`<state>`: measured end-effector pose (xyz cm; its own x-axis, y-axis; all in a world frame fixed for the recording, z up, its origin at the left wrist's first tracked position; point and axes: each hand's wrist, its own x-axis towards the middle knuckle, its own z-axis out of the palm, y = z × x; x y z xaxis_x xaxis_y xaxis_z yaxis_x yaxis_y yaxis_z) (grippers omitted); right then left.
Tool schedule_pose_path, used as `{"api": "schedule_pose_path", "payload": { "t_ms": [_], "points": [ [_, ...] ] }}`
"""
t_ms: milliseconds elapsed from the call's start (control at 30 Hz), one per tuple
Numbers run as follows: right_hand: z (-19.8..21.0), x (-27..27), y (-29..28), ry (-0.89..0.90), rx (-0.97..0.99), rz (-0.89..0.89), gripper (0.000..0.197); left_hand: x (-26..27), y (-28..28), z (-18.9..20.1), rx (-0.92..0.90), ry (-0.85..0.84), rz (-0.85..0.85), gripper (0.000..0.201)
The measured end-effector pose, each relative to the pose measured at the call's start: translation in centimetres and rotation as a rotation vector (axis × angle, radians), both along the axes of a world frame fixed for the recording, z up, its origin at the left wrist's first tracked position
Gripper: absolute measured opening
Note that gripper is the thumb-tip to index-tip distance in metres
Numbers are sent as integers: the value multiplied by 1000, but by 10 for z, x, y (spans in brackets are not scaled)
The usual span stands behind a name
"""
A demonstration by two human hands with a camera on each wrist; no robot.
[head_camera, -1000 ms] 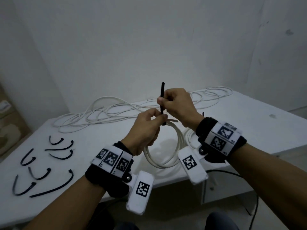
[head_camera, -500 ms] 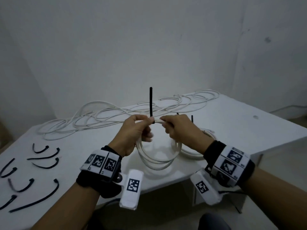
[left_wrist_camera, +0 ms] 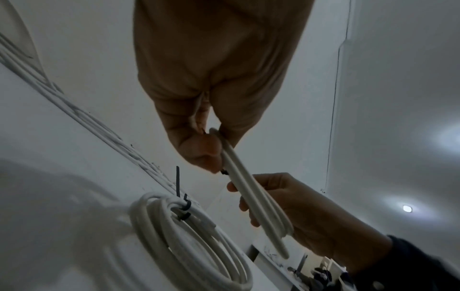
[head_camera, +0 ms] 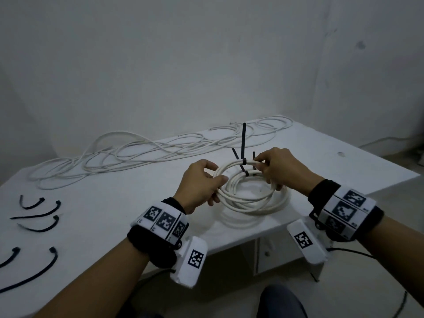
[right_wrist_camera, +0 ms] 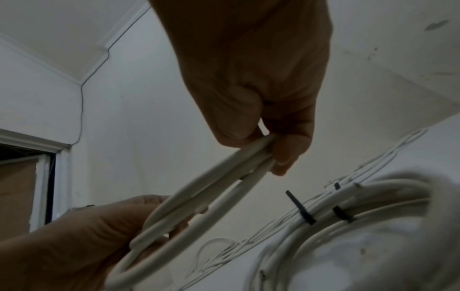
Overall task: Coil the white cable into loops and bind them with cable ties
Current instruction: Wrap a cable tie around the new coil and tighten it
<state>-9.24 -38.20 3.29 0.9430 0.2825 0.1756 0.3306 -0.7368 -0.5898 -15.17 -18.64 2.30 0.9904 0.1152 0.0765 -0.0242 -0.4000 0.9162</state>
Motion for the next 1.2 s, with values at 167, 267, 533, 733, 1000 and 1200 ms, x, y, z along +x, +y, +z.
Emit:
{"api": "schedule_pose_path", "payload": {
  "t_ms": [167,267,533,733,1000,1200],
  "points": [
    [-5,17,-17,-24,-214,-17,24,27,-24,-7,102,55,-59,40],
    [-15,29,-21,-35,-352,-10,24,38,-32,-11,216,82,-92,47],
    [-45,50,-21,0,-475,20,9,41,-39,-23,771,0,-202,46],
    [-49,49,-25,-54,-460,10,30,32,-38,-14,1061,-71,-360,56],
    [-25,7,-47,-100,-560,506,51,31,-41,-13,1047,-70,-547,39],
    [-47,4,-51,-227,-516,529,28,30,-41,-13,951,1,-499,28]
  ]
}}
